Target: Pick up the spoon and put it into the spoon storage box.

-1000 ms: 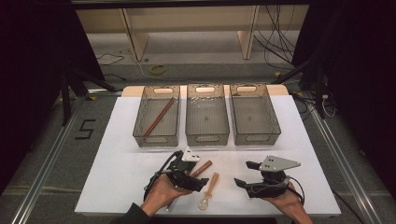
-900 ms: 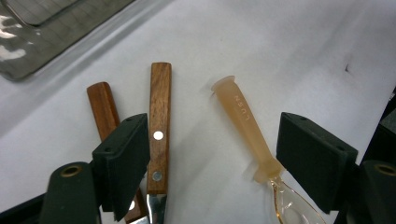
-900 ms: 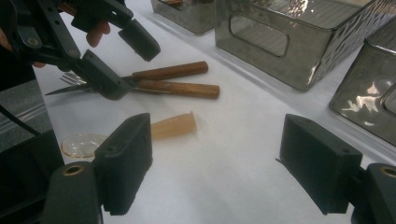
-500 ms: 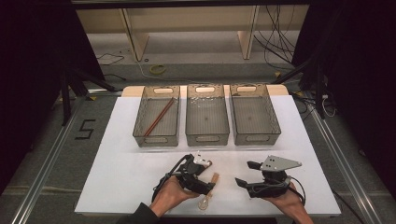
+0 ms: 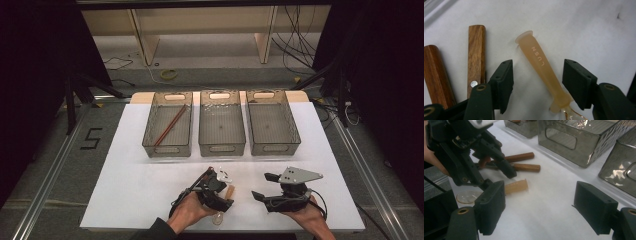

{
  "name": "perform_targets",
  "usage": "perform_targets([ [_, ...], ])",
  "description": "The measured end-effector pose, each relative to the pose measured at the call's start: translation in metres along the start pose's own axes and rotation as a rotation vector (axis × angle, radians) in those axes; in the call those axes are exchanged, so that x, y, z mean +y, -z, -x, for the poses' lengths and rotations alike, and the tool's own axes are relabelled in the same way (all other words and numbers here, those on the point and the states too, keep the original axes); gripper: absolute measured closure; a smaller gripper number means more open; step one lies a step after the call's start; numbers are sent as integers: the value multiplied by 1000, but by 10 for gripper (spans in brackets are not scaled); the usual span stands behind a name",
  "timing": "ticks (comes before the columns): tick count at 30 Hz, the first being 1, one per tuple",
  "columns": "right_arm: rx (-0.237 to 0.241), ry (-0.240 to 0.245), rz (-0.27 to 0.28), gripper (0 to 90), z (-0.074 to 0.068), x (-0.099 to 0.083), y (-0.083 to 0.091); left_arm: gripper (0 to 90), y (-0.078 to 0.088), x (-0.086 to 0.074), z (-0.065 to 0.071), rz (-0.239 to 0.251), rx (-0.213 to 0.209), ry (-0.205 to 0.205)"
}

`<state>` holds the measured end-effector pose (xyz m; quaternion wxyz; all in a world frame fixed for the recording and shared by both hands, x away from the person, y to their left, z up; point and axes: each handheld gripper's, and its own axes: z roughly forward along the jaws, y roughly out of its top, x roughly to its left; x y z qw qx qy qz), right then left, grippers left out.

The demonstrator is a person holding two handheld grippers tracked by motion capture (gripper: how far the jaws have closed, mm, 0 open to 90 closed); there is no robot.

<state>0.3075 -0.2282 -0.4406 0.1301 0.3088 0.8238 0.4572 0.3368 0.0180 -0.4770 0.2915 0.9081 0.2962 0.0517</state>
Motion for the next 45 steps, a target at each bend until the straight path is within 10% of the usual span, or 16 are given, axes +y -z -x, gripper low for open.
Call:
perform_targets([
  [21,1,1,-1,261,0,0,0,744,2,0,0,-15,-2,-81],
  [32,0,-2,3,261,0,0,1,759,9,1,-6,-12,-25,-88],
  [45,-1,-4,4,261,0,0,1,759,45,13,-31,117,-29,-17],
])
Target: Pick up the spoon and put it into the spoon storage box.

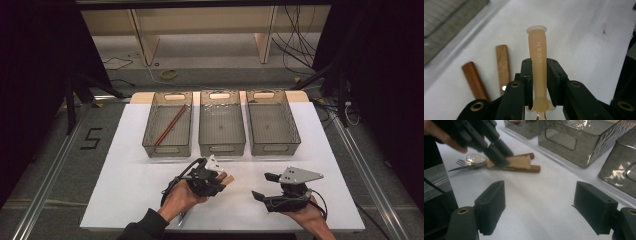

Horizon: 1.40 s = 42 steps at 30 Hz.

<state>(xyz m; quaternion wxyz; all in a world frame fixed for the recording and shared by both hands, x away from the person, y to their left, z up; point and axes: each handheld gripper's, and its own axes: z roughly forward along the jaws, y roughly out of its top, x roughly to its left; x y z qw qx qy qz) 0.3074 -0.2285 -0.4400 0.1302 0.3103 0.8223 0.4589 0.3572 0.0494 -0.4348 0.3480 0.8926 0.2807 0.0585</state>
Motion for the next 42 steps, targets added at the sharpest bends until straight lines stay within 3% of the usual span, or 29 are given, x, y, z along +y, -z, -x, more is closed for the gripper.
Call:
perform_targets([
  [6,-1,-1,-2,261,0,0,-1,757,18,11,-21,65,35,24],
  [20,5,-3,3,261,0,-1,0,757,36,33,-66,174,89,100],
  [42,13,-14,9,261,0,-1,-1,756,35,72,-97,217,126,119],
])
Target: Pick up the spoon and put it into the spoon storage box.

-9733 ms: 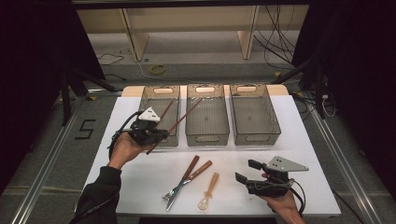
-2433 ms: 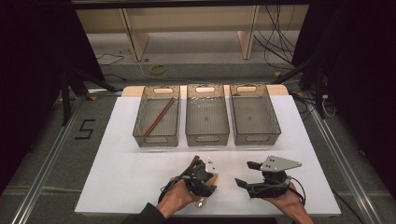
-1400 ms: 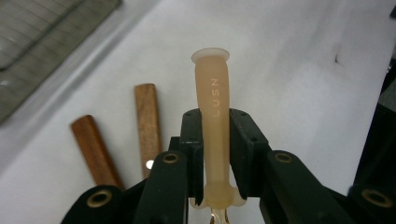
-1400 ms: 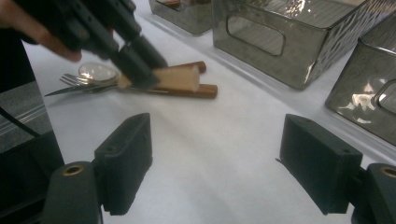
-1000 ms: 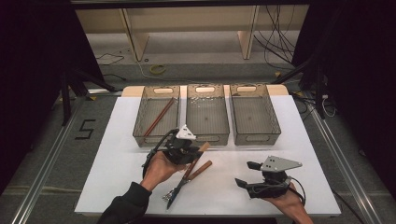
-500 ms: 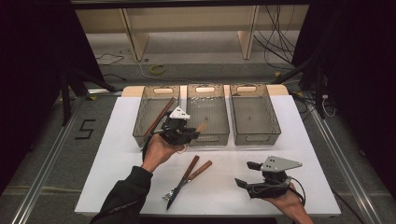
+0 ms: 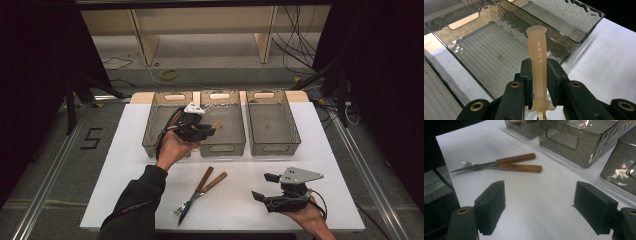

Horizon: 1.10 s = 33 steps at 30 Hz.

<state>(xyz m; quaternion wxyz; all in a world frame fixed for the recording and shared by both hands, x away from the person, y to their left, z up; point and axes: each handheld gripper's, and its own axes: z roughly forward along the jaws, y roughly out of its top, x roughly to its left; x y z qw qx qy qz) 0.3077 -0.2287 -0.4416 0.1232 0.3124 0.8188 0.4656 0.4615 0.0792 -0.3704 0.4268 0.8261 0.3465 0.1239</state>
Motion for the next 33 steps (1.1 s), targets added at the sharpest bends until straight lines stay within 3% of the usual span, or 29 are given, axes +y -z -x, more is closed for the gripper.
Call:
perform_targets([
  [11,3,-2,-4,261,1,0,0,756,-5,15,-10,12,15,15],
  [22,7,-2,-2,261,1,-1,0,755,-20,19,-23,22,25,55],
  [33,11,-1,-5,261,0,-1,-1,755,-32,25,-26,48,38,63],
])
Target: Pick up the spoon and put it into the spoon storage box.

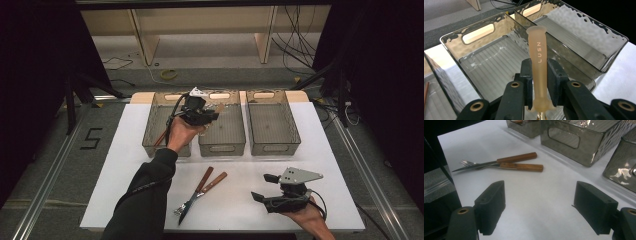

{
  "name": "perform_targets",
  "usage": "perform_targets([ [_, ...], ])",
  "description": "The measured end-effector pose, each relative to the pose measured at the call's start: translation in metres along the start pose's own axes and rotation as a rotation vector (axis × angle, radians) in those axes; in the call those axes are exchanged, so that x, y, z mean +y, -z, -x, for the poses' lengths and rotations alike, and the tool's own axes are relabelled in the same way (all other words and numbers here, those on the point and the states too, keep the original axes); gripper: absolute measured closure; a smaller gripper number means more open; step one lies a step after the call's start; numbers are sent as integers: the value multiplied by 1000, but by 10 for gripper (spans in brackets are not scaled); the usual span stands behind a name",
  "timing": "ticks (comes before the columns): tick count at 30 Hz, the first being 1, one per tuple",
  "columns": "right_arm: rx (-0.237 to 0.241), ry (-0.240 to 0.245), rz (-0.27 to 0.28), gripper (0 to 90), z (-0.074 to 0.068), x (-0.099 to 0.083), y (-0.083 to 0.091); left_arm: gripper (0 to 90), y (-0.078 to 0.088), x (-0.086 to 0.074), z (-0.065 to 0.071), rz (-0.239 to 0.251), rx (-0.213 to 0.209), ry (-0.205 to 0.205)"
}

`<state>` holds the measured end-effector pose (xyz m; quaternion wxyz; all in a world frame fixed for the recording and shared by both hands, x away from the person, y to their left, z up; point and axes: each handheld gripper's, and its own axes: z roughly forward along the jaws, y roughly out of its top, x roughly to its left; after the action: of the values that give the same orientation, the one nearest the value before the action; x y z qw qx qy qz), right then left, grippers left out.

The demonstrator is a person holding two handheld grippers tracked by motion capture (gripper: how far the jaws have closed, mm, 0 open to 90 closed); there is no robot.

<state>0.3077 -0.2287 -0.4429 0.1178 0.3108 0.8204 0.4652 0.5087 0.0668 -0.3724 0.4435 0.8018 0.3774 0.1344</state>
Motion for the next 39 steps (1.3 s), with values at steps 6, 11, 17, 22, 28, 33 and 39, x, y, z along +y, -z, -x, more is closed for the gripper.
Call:
perform_targets([
  [6,2,1,-2,260,0,0,0,754,-12,-1,1,-17,4,7],
  [11,1,-2,-3,261,0,0,0,753,-18,-2,0,-10,10,19],
  [17,3,1,-2,261,0,-1,1,751,-25,-6,1,-16,9,23],
  [22,3,2,-2,261,0,-1,0,749,-32,-9,3,-25,12,25],
  [28,4,2,-1,261,0,-1,1,740,-35,-11,2,-14,36,27],
  [33,4,0,-2,261,-1,-1,0,482,-34,-10,2,-13,19,62],
  [39,1,2,-1,260,-1,-1,1,364,-21,-8,6,-13,1,58],
])
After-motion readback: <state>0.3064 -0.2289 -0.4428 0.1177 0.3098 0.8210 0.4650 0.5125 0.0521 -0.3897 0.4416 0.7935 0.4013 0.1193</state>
